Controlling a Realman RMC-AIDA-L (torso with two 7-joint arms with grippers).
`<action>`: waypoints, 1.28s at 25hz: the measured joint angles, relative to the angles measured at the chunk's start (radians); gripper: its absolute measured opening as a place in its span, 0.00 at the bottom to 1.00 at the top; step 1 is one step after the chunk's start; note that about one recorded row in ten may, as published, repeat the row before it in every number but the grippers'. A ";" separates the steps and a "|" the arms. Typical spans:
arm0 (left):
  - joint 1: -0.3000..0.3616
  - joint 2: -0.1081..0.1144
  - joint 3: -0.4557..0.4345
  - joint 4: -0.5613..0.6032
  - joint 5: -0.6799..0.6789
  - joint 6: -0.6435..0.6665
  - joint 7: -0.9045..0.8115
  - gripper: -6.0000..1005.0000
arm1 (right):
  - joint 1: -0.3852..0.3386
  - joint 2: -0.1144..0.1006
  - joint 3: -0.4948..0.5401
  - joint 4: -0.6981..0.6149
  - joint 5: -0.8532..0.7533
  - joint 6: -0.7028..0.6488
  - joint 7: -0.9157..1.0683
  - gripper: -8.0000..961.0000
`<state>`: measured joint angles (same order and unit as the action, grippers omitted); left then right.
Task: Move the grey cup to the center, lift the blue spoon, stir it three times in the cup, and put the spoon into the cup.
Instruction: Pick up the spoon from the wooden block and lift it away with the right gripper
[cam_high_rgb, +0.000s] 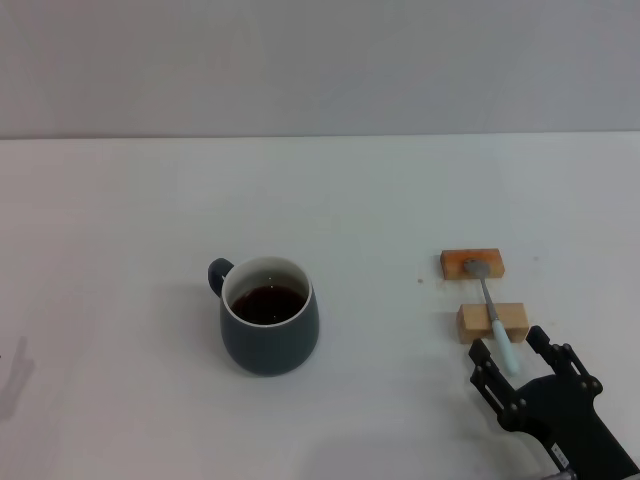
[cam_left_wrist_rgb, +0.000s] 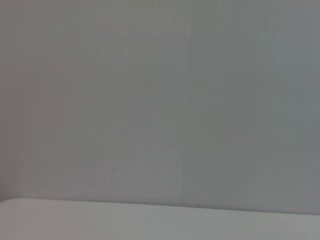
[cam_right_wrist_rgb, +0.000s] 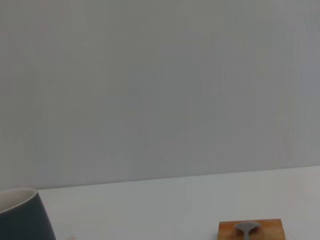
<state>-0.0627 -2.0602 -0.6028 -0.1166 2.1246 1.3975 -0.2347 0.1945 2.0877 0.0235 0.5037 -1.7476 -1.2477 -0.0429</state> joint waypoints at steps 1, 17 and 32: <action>0.000 0.000 0.000 0.000 0.000 0.000 0.000 0.86 | 0.000 0.000 0.001 0.000 0.000 0.001 0.000 0.76; 0.000 0.002 -0.001 0.002 0.000 -0.002 0.000 0.86 | 0.001 -0.003 0.002 -0.008 0.008 0.011 0.028 0.59; -0.003 0.002 -0.002 0.002 0.000 -0.001 0.000 0.86 | 0.006 -0.003 -0.002 -0.016 0.005 0.013 0.040 0.57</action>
<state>-0.0655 -2.0585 -0.6044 -0.1150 2.1246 1.3968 -0.2347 0.2004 2.0849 0.0214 0.4872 -1.7422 -1.2347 -0.0026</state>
